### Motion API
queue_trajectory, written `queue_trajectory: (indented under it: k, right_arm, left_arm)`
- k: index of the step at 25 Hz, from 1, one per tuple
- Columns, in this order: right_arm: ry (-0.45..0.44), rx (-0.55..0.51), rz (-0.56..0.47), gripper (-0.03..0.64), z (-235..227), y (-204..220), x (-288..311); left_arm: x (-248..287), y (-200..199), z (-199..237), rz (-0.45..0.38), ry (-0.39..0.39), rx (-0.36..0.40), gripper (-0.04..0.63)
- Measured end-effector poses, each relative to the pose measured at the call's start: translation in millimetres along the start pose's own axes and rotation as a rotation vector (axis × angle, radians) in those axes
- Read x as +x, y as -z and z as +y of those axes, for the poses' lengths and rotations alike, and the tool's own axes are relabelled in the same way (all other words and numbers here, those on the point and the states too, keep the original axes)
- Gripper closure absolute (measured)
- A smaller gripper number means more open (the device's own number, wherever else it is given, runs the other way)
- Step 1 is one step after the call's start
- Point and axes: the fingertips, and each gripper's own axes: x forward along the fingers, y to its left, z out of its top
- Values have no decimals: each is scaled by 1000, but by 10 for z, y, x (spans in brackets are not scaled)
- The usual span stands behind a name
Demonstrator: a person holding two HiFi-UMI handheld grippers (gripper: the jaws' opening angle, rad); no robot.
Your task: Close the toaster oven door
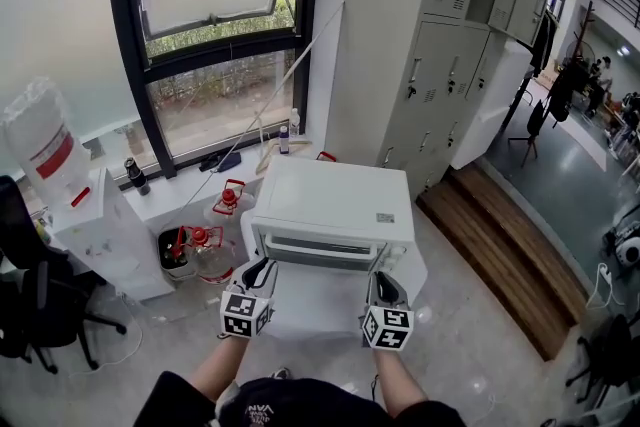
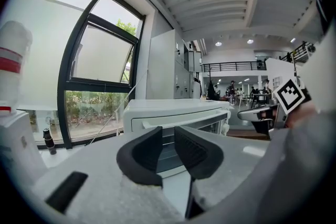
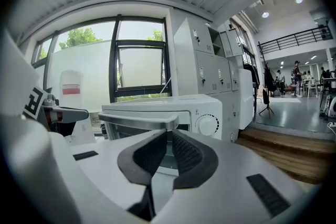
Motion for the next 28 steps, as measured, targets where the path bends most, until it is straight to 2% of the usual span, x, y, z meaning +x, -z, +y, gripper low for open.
queue_trajectory:
  k: [3, 8, 20, 28]
  right_arm:
    - [-21, -15, 18, 610, 42, 81, -112]
    - [-57, -34, 51, 612, 110, 245, -323]
    - [-143, -49, 111, 614, 245, 607, -879]
    - [-164, -19, 152, 614, 270, 879, -1159]
  left_arm:
    - [-135, 58, -67, 14, -12, 1, 535]
    - [-372, 211, -211, 31, -27, -29, 565]
    - [-940, 660, -724, 115, -45, -48, 574]
    - [-1194, 910, -988, 174, -46, -34, 574]
